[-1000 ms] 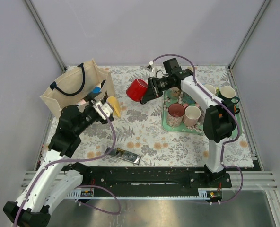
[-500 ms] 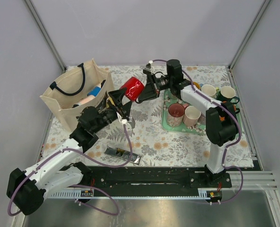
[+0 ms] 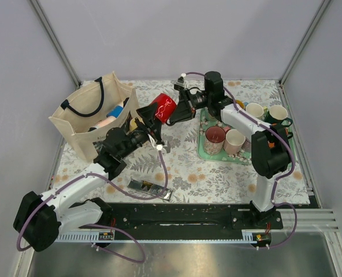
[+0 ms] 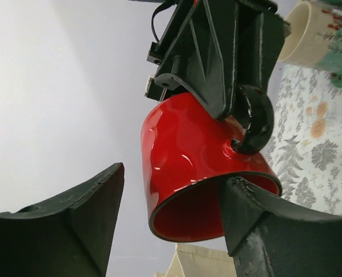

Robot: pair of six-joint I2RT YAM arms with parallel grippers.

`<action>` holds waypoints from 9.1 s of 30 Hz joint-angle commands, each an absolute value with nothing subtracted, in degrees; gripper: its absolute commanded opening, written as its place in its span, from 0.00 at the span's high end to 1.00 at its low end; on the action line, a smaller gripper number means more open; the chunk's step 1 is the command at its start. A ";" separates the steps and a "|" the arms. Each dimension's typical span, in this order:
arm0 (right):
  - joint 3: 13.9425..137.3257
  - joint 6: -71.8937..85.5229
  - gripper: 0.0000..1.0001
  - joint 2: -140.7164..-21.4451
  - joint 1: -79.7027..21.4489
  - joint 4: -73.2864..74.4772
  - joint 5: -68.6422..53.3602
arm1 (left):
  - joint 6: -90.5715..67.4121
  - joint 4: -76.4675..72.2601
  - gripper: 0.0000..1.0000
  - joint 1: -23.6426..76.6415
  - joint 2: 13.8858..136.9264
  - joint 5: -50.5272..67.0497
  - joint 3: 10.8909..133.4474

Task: Turn the mug right side up
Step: Turn over the cup at the center of the board, then place the cup at the center of the board, then pick up the cup at the center of the board, then place the cup on the tray, then move the cup to the center of the board.

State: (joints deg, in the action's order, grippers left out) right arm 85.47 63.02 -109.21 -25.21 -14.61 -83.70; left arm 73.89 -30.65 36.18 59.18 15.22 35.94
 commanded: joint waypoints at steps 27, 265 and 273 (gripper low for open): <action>87.36 60.82 0.01 -105.91 -22.16 -15.11 -90.89 | 71.64 -13.07 1.00 36.21 58.02 11.16 44.28; 76.47 -7.56 0.46 -82.09 -34.10 45.26 -19.60 | 12.40 42.88 0.21 24.62 101.15 -6.67 92.80; 73.39 -8.35 0.46 -80.95 -34.10 44.91 -19.51 | 10.12 46.92 0.18 19.78 105.64 -9.33 93.95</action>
